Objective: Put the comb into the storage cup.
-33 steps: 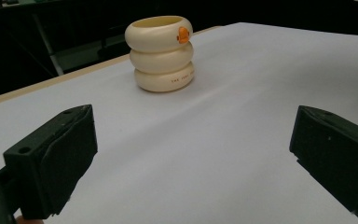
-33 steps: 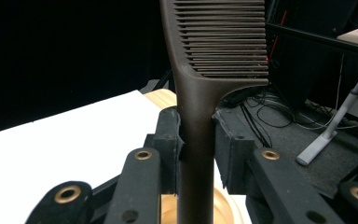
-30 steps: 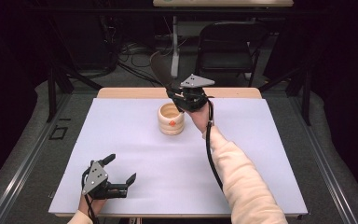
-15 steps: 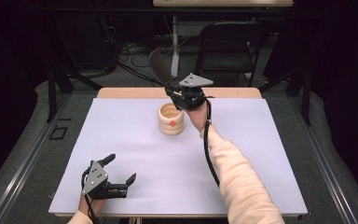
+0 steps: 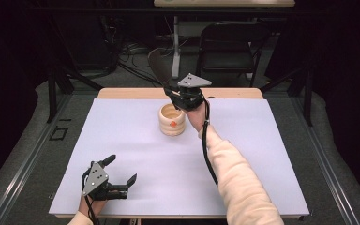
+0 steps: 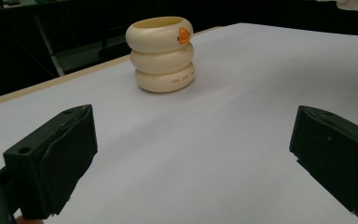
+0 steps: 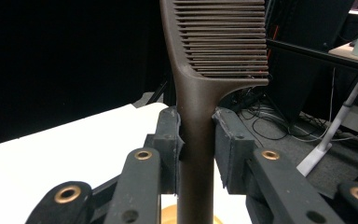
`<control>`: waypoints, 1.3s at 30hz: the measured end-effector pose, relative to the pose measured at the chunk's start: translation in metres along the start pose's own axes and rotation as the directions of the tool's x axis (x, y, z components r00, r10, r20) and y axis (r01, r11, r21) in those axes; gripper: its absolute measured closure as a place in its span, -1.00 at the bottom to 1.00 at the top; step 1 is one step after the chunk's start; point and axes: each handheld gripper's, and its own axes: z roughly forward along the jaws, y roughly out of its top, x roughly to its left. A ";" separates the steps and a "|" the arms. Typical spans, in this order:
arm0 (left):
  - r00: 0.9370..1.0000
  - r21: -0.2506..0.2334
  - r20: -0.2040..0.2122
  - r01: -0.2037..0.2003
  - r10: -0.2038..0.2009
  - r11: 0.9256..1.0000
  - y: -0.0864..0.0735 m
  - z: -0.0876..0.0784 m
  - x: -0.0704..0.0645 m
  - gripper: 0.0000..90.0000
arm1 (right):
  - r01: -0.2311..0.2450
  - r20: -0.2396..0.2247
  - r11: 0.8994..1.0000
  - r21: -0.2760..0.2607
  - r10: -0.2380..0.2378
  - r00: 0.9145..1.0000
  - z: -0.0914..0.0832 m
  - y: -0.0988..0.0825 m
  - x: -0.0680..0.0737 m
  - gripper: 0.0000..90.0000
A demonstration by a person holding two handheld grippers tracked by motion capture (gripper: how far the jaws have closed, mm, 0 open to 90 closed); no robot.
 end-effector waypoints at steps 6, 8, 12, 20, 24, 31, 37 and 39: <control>1.000 -0.001 0.000 -0.002 0.002 1.000 0.000 0.000 0.000 -0.98 | 0.003 0.000 1.000 -0.002 -0.003 1.000 0.003 -0.001 0.001 0.60; 1.000 -0.001 0.000 -0.002 0.002 1.000 0.000 0.000 0.000 -0.98 | 0.003 0.001 1.000 -0.004 -0.003 1.000 0.003 -0.001 0.001 0.61; 1.000 0.000 0.001 -0.002 0.002 1.000 0.000 0.000 0.000 -0.98 | 0.005 0.003 1.000 -0.006 -0.005 1.000 0.004 -0.001 0.001 0.61; 1.000 0.000 0.001 -0.002 0.002 1.000 0.000 0.000 0.000 -0.98 | 0.004 0.000 1.000 -0.006 -0.004 1.000 0.008 -0.003 0.002 0.61; 1.000 -0.001 0.001 -0.002 0.002 1.000 0.000 0.000 0.000 -0.98 | 0.003 -0.002 1.000 -0.004 -0.003 1.000 0.010 -0.004 0.002 0.60; 1.000 0.000 0.003 0.000 0.000 1.000 0.000 0.000 -0.001 -0.98 | -0.004 -0.005 1.000 0.000 0.004 1.000 0.013 -0.007 0.004 0.61; 1.000 -0.001 0.002 -0.001 0.001 1.000 0.000 0.000 0.000 -0.98 | -0.005 -0.009 1.000 0.004 0.005 1.000 0.017 -0.008 0.005 0.60; 1.000 -0.002 0.003 0.001 -0.001 1.000 0.000 0.000 -0.001 -0.98 | -0.004 -0.009 1.000 0.004 0.004 1.000 0.017 -0.008 0.005 0.60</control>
